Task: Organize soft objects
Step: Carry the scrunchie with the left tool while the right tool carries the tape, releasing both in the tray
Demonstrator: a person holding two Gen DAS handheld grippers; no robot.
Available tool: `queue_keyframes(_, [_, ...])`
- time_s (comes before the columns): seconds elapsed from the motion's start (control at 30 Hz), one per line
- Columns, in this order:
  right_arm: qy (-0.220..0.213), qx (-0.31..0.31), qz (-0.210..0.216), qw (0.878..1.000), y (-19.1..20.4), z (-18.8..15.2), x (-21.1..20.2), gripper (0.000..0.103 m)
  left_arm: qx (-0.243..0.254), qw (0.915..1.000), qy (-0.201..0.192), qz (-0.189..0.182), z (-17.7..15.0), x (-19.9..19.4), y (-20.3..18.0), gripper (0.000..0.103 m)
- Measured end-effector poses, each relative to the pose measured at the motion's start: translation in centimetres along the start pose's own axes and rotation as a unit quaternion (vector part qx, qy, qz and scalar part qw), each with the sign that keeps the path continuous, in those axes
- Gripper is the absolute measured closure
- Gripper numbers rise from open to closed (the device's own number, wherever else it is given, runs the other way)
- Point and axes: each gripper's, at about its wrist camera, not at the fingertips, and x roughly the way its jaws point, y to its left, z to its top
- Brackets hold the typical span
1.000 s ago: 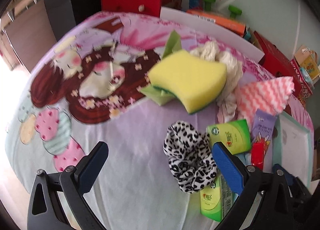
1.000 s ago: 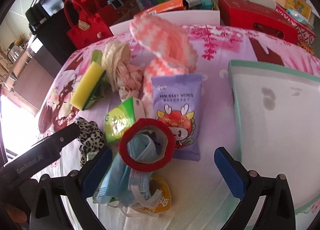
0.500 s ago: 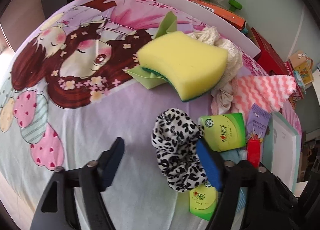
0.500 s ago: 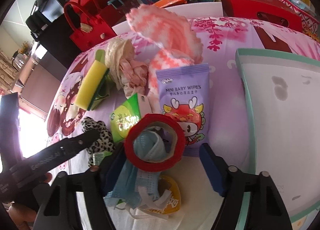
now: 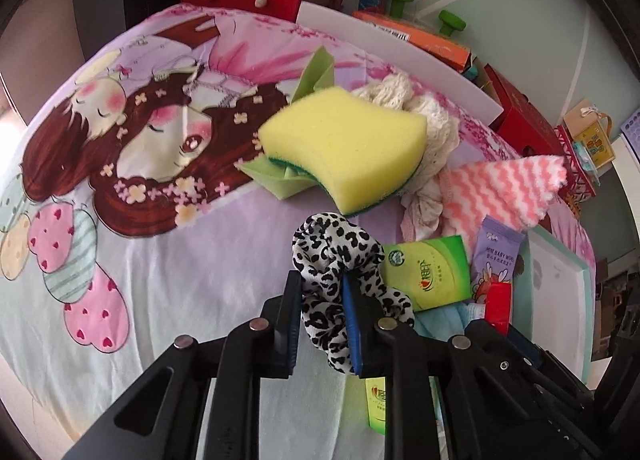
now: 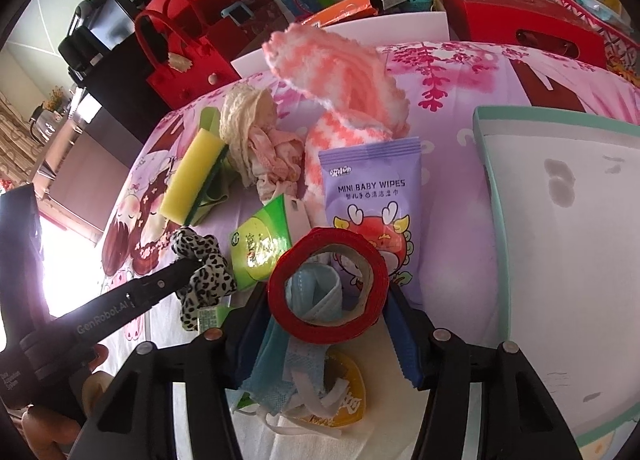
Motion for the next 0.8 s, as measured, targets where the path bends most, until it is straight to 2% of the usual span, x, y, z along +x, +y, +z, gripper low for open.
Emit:
queue_keyframes(0.33, [-0.023,0.005,0.008,1.0,-0.1,0.6,-1.5,0.043,0.015,0.9989,-0.042,-0.014,0.2,-2.7,-0.1,0.085])
queue_keyframes(0.53, [-0.054,0.003,0.015,0.998,0.0,0.7,-3.4,0.043,0.022,0.9966,-0.074,-0.027,0.3,-4.9,-0.7,0.085])
queue_keyframes(0.57, [-0.073,0.001,0.016,0.997,0.0,0.6,-3.6,0.043,0.026,0.9956,-0.085,-0.03,0.3,-5.4,-0.9,0.085])
queue_keyframes(0.8, [-0.082,0.008,-0.001,0.997,-0.7,0.7,-4.3,0.043,0.061,0.9904,-0.117,-0.043,0.0,-6.6,-2.8,0.085])
